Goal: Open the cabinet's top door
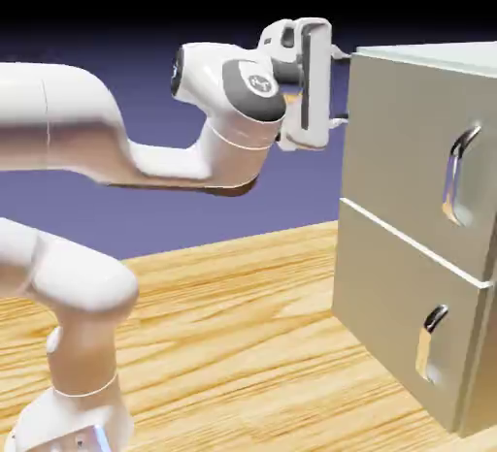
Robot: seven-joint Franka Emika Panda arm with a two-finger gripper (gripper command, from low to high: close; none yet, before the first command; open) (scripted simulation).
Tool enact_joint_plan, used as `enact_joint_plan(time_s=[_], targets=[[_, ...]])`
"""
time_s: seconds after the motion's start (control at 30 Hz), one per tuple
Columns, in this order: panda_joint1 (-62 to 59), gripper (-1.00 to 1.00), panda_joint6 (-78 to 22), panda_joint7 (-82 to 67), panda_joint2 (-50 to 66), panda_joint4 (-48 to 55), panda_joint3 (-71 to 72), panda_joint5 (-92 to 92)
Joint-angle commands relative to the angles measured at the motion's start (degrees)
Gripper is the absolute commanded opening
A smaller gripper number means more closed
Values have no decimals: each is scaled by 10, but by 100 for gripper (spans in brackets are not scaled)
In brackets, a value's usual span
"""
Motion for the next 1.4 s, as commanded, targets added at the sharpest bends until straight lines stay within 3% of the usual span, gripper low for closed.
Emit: enact_joint_plan(time_s=[0.0, 0.83, 1.07, 1.1, 1.37], targets=[[9, 0, 0, -11, -5, 5, -11, -25], [232, 0, 2, -290, -133, 140, -290, -648], [328, 0, -13, -294, -119, 215, -330, -654], [328, -100, -13, -294, -119, 215, -330, -654], [195, -100, -123, -280, -105, 69, -257, -617]])
